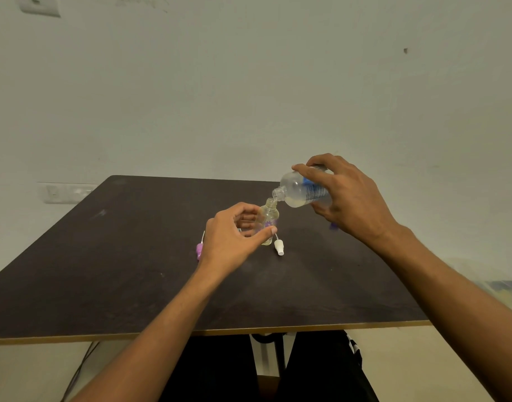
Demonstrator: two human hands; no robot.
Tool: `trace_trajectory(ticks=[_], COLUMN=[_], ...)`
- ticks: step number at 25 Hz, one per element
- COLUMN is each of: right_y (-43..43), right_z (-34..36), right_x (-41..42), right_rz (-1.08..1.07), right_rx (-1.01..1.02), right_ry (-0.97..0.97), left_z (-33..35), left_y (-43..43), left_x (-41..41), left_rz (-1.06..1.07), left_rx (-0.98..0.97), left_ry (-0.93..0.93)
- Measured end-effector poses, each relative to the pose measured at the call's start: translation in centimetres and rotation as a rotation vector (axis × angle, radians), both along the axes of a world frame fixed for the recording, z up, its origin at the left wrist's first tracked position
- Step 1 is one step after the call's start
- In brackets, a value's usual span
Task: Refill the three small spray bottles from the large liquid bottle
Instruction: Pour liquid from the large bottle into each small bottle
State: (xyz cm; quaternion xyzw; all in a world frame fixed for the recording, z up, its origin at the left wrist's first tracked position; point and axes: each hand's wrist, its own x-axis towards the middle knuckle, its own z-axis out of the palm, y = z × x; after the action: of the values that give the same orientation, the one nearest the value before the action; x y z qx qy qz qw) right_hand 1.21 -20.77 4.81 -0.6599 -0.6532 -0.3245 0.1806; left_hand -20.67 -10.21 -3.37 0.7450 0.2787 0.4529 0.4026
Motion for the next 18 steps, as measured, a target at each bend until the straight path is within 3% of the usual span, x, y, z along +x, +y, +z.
trace_trajectory(ticks=[18], right_y=[0.26], right_z=[0.06], right_x=[0.38], right_rz=[-0.005], right_rx=[-0.003], right_ry=[-0.016], left_z=[-0.03], left_y=[-0.05], left_x=[0.1], left_rz=[-0.001], left_rx=[0.019], left_ry=[0.006])
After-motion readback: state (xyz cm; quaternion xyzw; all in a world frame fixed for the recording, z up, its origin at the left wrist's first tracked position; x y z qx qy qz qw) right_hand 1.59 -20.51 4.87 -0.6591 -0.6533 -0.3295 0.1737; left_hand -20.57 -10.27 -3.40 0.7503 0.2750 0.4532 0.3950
